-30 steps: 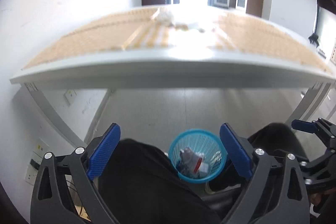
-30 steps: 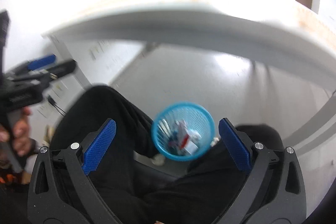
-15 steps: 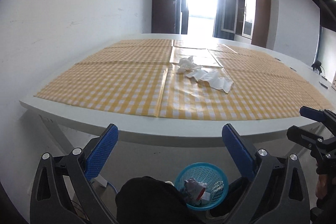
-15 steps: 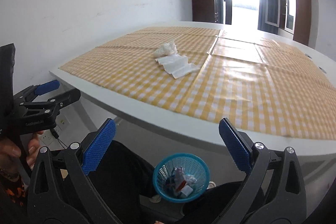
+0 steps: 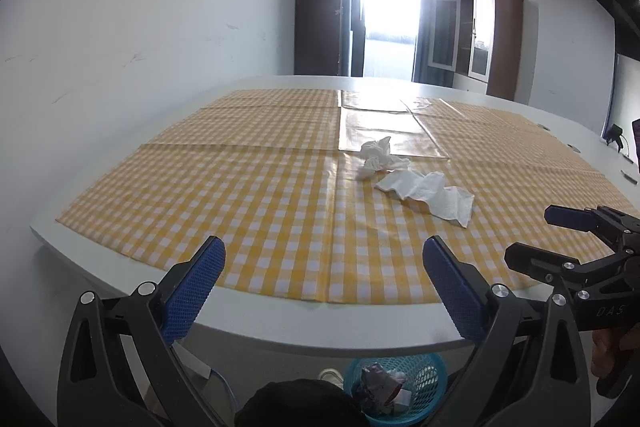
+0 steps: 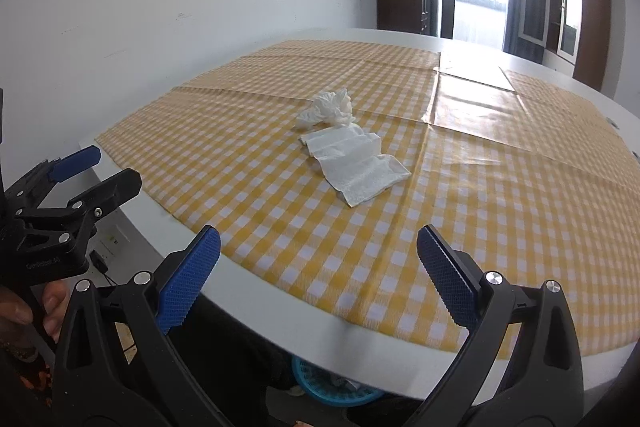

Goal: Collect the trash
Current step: 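Raise both grippers toward the white tissues on the table, then grasp the crumpled tissue with the left gripper while the right gripper grasps the flat napkin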

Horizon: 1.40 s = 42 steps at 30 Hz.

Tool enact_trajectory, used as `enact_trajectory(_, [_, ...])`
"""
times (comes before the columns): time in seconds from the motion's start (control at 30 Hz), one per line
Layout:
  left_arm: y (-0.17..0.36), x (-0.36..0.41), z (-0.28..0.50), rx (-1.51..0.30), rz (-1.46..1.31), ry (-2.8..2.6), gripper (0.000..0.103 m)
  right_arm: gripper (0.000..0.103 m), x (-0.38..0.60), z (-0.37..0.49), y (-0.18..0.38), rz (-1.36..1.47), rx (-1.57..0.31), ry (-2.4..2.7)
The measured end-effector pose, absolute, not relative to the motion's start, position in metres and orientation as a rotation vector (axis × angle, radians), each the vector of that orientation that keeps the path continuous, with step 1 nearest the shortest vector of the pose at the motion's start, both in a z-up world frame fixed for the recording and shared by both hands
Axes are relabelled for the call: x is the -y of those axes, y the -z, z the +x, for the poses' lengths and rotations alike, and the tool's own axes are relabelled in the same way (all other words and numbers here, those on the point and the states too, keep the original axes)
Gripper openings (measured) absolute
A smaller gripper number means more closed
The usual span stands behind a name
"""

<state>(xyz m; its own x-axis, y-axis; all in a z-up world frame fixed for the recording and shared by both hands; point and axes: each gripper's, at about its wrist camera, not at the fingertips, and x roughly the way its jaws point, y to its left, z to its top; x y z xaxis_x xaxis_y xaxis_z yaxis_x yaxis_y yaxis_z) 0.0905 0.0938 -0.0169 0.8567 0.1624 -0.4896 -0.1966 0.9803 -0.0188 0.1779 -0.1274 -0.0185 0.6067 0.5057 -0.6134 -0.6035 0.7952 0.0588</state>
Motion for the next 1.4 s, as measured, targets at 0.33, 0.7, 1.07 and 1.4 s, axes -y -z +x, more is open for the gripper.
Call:
enact_trajectory(0.33, [0.012, -0.116, 0.156, -0.564, -0.115, -0.180, 0.097, 0.094, 0.099, 0.252, 0.021, -0.184, -0.763, -0.640])
enact_trajectory(0.7, [0.023, -0.135, 0.241, -0.685, -0.190, -0.115, 0.097, 0.091, 0.072, 0.306, 0.042, -0.234, -0.876, -0.678])
enact_trajectory(1.07, [0.032, -0.126, 0.306, -0.772, -0.195, -0.048, 0.093, 0.079, 0.067, 0.326, 0.058, -0.269, -0.908, -0.683])
enact_trajectory(1.4, [0.033, -0.118, 0.331, -0.795, -0.210, -0.030, 0.089, 0.048, 0.075, 0.319, 0.057, -0.323, -0.868, -0.638])
